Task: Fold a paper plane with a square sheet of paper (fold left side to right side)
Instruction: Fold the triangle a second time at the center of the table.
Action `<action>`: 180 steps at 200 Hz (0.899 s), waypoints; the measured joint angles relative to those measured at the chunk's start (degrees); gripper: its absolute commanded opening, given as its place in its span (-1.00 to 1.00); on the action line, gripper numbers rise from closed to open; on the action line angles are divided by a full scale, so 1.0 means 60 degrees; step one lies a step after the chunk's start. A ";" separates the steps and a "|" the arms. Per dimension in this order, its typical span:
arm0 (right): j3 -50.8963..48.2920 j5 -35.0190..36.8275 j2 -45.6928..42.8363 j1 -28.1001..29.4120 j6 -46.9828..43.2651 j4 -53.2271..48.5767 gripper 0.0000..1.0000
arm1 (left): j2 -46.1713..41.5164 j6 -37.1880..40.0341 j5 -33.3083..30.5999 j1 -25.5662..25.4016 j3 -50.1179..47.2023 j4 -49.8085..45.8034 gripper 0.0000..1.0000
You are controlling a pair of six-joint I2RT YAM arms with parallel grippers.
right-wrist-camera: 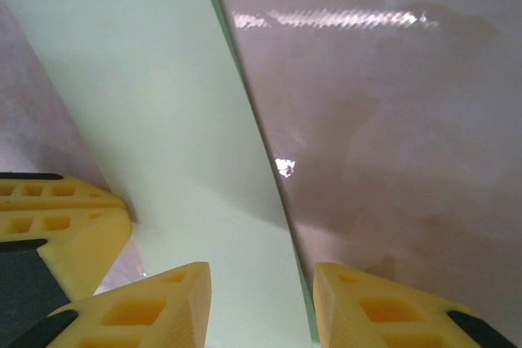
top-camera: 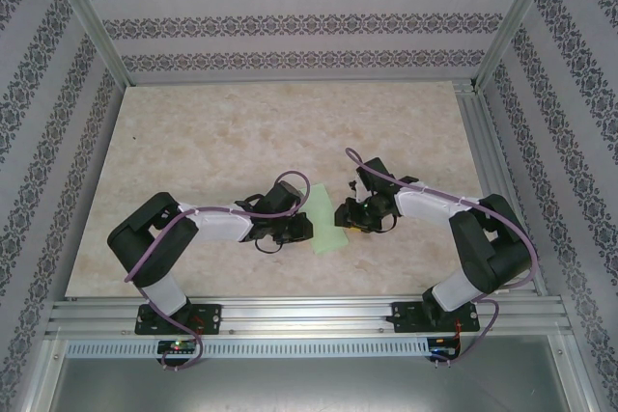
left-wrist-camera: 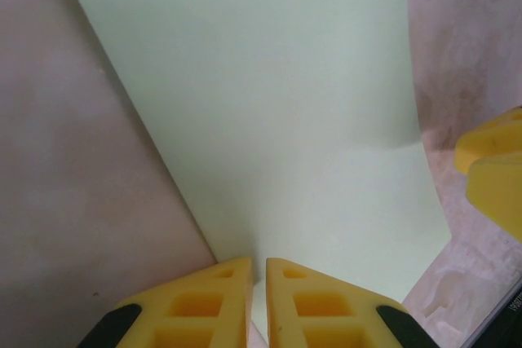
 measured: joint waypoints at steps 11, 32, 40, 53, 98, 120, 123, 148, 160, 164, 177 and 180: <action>0.0000 -0.0076 0.0000 0.0000 0.0033 0.0025 -0.23 | 0.0000 0.0000 -0.0007 0.0000 0.0000 0.0000 -0.69; -0.0018 -0.0153 0.0058 -0.0018 0.0131 0.0076 -0.23 | 0.0000 0.0000 -0.0018 0.0000 0.0000 0.0000 -0.69; -0.0058 -0.0178 0.0091 -0.0036 0.0178 0.0091 -0.23 | 0.0000 0.0000 -0.0018 0.0000 0.0000 -0.0004 -0.69; -0.0164 -0.0208 0.0124 -0.0062 0.0222 0.0098 -0.23 | 0.0000 0.0000 -0.0018 0.0000 0.0000 -0.0004 -0.70; -0.0386 -0.0291 0.0102 -0.0062 0.0306 0.0164 -0.23 | 0.0000 0.0000 -0.0022 0.0000 0.0000 -0.0004 -0.69; -0.0477 -0.0379 0.0055 -0.0120 0.0423 0.0295 -0.24 | 0.0000 0.0000 -0.0022 0.0000 0.0000 -0.0007 -0.70; -0.0492 -0.0401 0.0051 -0.0124 0.0441 0.0306 -0.24 | 0.0000 0.0000 -0.0022 0.0000 0.0000 -0.0007 -0.70; -0.0514 -0.0528 0.0051 -0.0124 0.0506 0.0339 -0.25 | 0.0000 0.0000 -0.0022 0.0000 0.0000 -0.0007 -0.70; -0.0539 -0.0616 0.0051 -0.0120 0.0514 0.0335 -0.26 | 0.0000 0.0000 -0.0022 0.0000 0.0000 -0.0007 -0.70; -0.0543 -0.0641 0.0051 -0.0120 0.0517 0.0335 -0.26 | 0.0000 0.0000 -0.0022 0.0000 0.0000 -0.0007 -0.70; -0.0561 -0.0707 0.0051 -0.0120 0.0583 0.0339 -0.26 | 0.0000 0.0004 -0.0022 0.0000 0.0000 -0.0007 -0.70; -0.0565 -0.0725 0.0047 -0.0120 0.0583 0.0335 -0.26 | 0.0000 0.0004 -0.0022 0.0000 0.0000 -0.0007 -0.70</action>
